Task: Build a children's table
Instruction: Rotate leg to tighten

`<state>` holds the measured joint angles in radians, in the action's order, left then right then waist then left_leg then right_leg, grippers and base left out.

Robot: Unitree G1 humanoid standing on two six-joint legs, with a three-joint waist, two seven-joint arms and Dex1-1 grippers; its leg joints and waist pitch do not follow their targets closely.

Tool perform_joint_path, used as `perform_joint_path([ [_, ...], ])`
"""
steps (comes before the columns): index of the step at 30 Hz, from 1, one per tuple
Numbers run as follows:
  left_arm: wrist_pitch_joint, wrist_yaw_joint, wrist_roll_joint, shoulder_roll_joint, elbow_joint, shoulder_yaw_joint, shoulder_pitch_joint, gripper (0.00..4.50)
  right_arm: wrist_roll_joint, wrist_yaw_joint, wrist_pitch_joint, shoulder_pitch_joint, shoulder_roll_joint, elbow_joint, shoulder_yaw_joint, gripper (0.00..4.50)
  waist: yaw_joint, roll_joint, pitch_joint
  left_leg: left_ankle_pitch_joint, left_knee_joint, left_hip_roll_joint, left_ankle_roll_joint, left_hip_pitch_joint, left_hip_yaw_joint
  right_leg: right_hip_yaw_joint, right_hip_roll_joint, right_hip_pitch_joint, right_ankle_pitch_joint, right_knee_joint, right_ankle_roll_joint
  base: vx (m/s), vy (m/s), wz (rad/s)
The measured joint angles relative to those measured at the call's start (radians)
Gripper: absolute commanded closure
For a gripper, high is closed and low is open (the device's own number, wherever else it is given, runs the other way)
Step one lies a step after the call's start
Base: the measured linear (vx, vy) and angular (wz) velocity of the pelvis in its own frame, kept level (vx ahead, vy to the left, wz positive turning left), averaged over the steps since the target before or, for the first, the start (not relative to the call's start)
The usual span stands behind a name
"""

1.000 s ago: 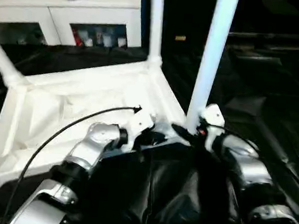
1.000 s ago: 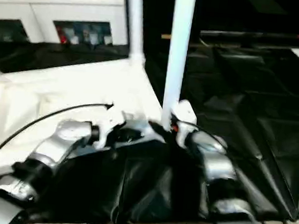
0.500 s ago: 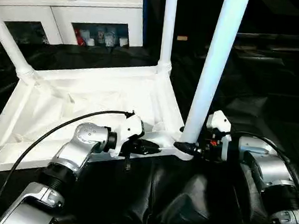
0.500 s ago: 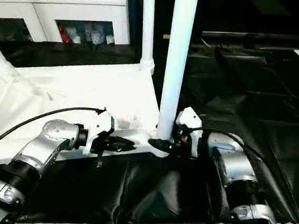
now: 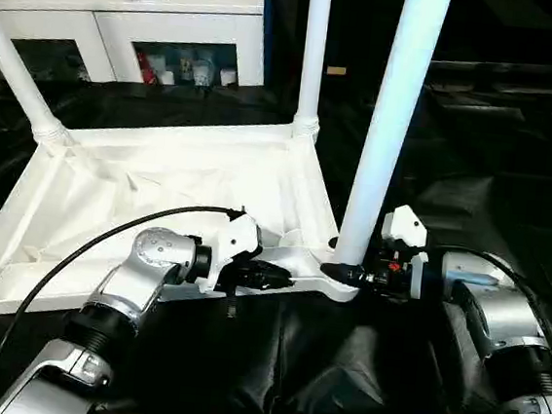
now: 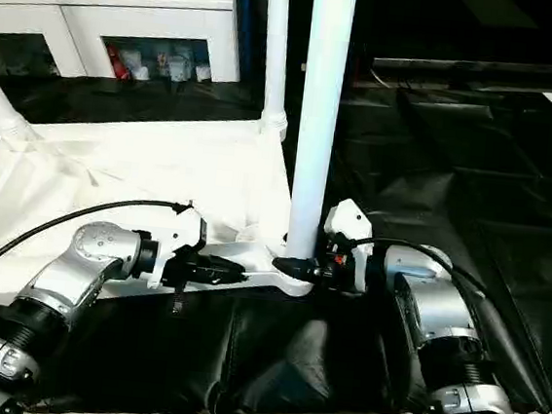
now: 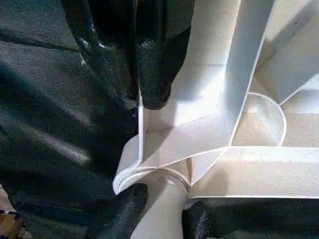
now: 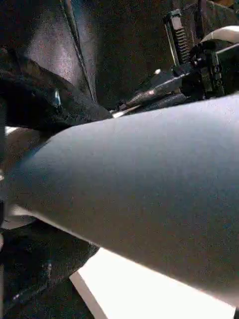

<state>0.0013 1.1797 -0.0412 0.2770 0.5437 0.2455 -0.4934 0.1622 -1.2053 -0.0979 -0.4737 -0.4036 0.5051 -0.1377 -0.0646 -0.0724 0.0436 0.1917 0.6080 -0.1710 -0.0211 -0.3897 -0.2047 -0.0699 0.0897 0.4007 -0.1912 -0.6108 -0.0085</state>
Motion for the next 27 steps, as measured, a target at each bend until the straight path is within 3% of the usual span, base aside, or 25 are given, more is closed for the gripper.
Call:
perform_joint_path([
  [7,0.001,-0.227,0.069,-0.079,0.092,-0.007,-0.056,4.50,-0.055,0.358,0.043,-0.004,0.130,0.078,0.081,2.54,0.017,0.003,-0.001,0.000,0.000,0.001,0.000,0.005,0.000,0.001,0.000,-0.004,-0.002,0.001,0.004,0.000,0.000,0.00],
  [11,0.026,-0.375,0.097,-0.153,0.157,-0.029,-0.099,4.50,-0.087,0.618,0.043,-0.065,0.231,0.171,0.135,2.55,0.037,0.005,-0.001,0.000,0.000,0.001,0.000,0.005,0.000,0.002,0.000,-0.004,-0.002,0.001,0.004,0.000,0.000,0.00],
  [16,0.042,-0.511,0.124,-0.214,0.209,-0.033,-0.139,4.50,-0.119,0.894,0.053,-0.134,0.322,0.260,0.173,2.55,0.043,0.005,-0.001,0.000,-0.001,0.001,0.000,0.005,0.000,0.001,0.000,-0.003,-0.002,0.002,0.003,0.000,0.000,0.00],
  [19,0.042,-0.526,0.126,-0.219,0.216,-0.033,-0.146,4.50,-0.127,0.940,0.082,-0.145,0.340,0.287,0.180,2.55,0.043,0.005,-0.001,0.000,-0.001,0.001,0.000,0.005,0.000,0.001,0.000,-0.003,0.001,0.002,-0.001,0.000,0.000,0.00],
  [20,0.041,-0.526,0.126,-0.220,0.216,-0.033,-0.146,4.50,-0.127,0.942,0.088,-0.145,0.341,0.289,0.181,2.20,0.043,0.005,-0.001,0.000,-0.001,0.001,0.000,0.005,0.000,0.001,0.000,-0.003,0.001,0.002,-0.001,0.000,0.000,0.00],
  [27,0.022,-0.483,0.126,-0.200,0.216,-0.033,-0.145,4.50,-0.097,0.859,0.117,-0.131,0.344,0.281,0.199,1.62,0.044,0.004,-0.001,0.000,-0.004,0.001,0.000,0.005,0.000,0.001,0.000,-0.001,0.001,0.002,-0.002,0.000,0.000,0.00],
])
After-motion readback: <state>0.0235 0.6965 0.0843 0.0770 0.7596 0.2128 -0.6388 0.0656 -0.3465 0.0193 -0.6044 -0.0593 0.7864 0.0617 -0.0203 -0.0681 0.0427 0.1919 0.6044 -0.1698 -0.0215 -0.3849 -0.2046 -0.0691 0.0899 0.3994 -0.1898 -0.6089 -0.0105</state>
